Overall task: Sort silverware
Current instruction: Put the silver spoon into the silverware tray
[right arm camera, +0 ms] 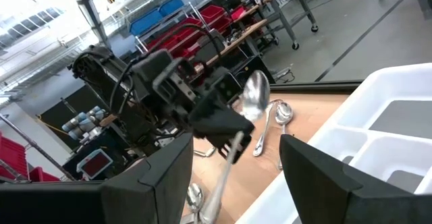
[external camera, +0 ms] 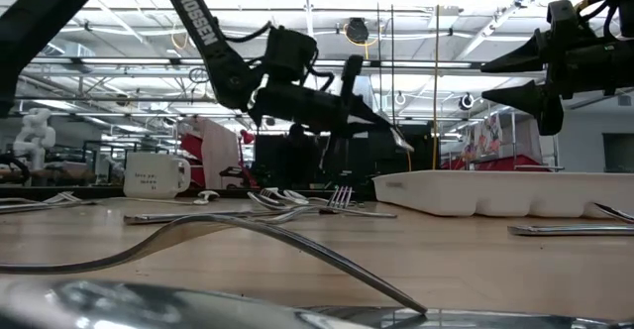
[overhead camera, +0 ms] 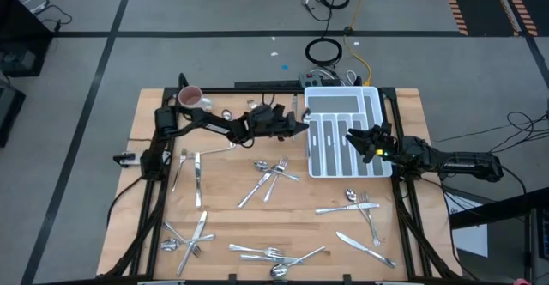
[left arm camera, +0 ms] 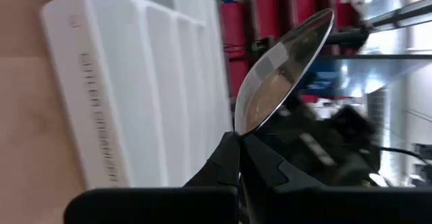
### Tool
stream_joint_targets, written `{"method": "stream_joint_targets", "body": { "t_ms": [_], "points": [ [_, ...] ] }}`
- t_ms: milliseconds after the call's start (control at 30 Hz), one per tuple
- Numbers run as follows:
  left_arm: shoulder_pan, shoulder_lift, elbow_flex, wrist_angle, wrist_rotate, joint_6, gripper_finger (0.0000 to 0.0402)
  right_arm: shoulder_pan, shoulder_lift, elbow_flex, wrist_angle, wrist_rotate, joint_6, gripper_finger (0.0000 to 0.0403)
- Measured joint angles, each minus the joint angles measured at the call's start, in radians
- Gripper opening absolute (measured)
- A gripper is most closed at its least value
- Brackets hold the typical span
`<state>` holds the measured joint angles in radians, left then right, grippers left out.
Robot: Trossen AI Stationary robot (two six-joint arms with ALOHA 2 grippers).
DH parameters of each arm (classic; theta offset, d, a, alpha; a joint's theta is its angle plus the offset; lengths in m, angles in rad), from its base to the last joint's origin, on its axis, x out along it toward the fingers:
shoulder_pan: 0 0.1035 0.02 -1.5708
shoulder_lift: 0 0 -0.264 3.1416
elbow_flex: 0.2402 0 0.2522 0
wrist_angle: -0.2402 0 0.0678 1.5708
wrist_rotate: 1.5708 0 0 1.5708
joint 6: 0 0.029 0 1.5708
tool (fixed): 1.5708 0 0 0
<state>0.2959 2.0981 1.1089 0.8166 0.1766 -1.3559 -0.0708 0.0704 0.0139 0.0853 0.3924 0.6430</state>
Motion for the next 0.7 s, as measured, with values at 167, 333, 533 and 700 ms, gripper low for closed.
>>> {"method": "stream_joint_targets", "body": {
  "t_ms": [167, 333, 533, 700],
  "points": [
    [-0.002, 0.043, 0.032, -0.021, -0.001, -0.008, 0.0002, 0.0, 0.0, 0.0, 0.0, 0.0, 0.0, 0.0215],
    [-0.004, 0.045, 0.042, -0.038, -0.019, -0.004, 0.0002, 0.0, 0.0, 0.0, 0.0, 0.0, 0.0, 0.0215],
    [-0.008, 0.043, 0.112, -0.075, -0.024, 0.003, 0.0001, 0.0, 0.0, 0.0, -0.006, -0.001, -0.008, 0.0215],
    [-0.009, 0.043, 0.164, -0.207, -0.023, 0.056, 0.0001, 0.0, 0.0, 0.0, -0.007, -0.001, -0.012, 0.0215]
  ]
}}
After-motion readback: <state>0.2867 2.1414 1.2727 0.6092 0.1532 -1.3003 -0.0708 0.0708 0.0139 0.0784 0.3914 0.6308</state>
